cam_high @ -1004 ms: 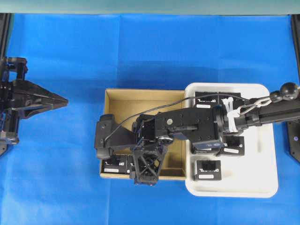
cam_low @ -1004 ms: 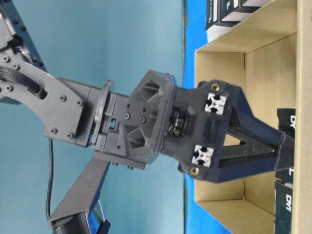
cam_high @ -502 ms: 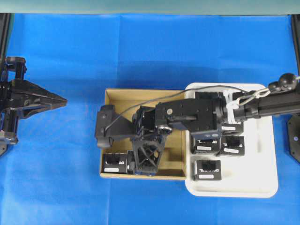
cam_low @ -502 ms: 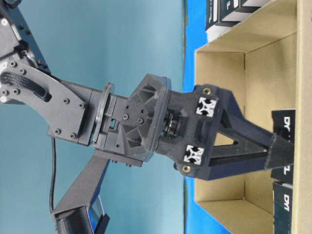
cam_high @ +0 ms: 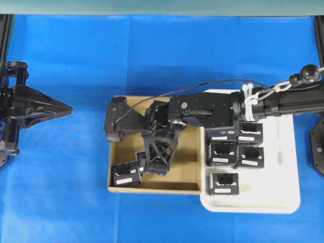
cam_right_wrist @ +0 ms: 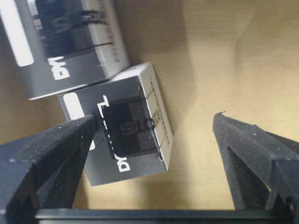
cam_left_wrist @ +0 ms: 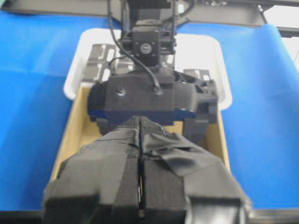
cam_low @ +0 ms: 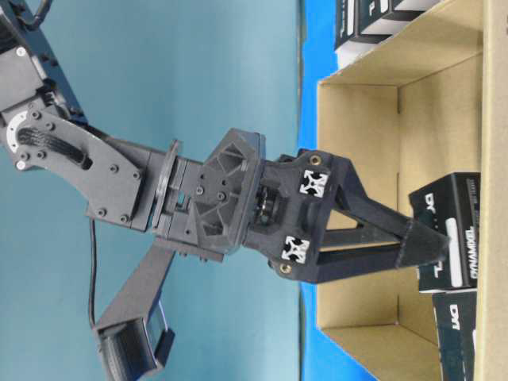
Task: Pick the box from inside the cardboard box.
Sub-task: 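Close the right gripper on one black box inside the cardboard box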
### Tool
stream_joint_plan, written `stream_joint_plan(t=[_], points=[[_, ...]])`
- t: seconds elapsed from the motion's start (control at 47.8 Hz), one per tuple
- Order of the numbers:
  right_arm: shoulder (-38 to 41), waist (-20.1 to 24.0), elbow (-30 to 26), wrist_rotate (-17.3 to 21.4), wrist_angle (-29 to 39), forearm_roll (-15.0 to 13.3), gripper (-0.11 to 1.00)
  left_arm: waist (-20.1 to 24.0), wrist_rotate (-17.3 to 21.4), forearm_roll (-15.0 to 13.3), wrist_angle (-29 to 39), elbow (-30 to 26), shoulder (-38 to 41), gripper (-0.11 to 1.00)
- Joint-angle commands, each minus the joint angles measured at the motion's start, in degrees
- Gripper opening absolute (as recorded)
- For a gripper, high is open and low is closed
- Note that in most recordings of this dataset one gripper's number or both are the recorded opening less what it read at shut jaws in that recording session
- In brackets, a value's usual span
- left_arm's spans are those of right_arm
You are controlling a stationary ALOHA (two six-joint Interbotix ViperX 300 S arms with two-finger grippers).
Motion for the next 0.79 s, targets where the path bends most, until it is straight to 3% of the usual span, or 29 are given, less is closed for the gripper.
stream_joint_plan(t=[0.0,0.167,0.481,0.774], points=[[0.3,-0.7,1.0,-0.3,0.1,-0.5,0.99,-0.1,-0.1,0.2,-0.3,-0.6,0.2,-0.07],[-0.1,0.0,0.4,-1.1,1.1,-0.5,0.99,-0.1,-0.1,0.2,-0.3,-0.6,0.3,-0.07],[-1.0,2.6,-5.9,-5.4,11.5,-0.5,0.99,-0.3,-1.0,0.2,-0.3,-0.6,0.1,-0.07],[-1.1,3.8,-5.3,-8.9,9.8,-1.0,0.99,-0.3,-2.3,0.2,0.5,-0.6,0.1,-0.07]])
